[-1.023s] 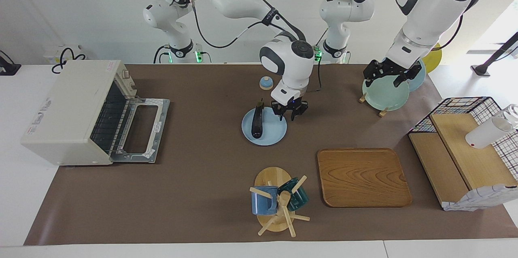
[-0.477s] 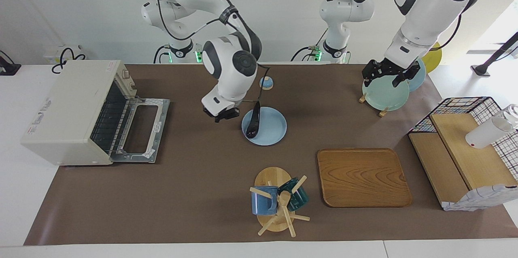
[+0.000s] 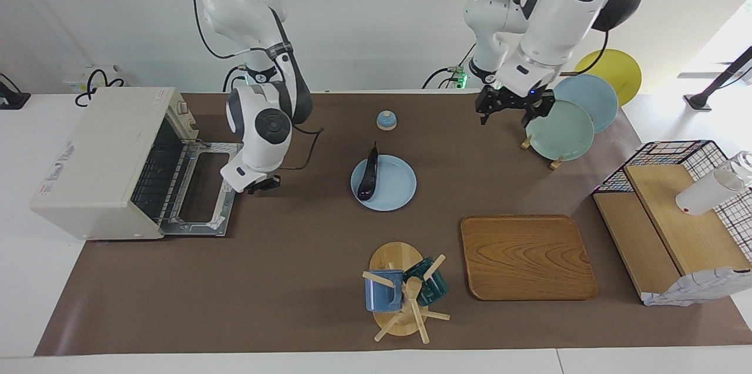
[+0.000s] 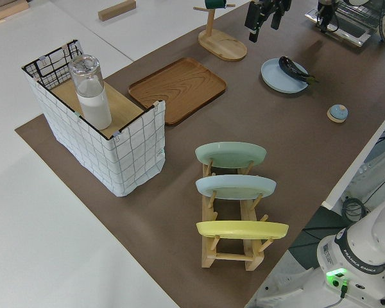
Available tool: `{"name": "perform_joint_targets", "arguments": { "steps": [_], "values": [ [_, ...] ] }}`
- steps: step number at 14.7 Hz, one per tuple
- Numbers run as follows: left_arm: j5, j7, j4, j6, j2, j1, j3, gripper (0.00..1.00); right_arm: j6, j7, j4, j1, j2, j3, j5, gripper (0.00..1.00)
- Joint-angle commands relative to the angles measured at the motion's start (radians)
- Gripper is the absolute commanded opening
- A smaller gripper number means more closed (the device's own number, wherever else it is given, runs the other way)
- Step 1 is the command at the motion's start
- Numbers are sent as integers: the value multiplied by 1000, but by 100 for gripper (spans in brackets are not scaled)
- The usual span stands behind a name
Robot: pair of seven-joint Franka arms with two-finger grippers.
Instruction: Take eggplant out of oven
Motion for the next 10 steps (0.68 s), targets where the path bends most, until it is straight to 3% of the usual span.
{"name": "perform_joint_targets", "arguments": {
  "steps": [1,4,7,10],
  "values": [
    [-35,-121,-27,112,65,-119,14,100,63,4,-98,-13,-57,16,-14,0],
    [-36,-183,-73,294,147,-255,15,100,109,-18,-131,-33,-61,16,-16,0],
    [-44,-279,-156,468,164,-323,12,100,100,-44,-132,-45,-61,13,-40,0],
    [-53,-313,-162,563,254,-372,12,100,89,-48,-132,-46,-63,14,-57,0]
  ]
}}
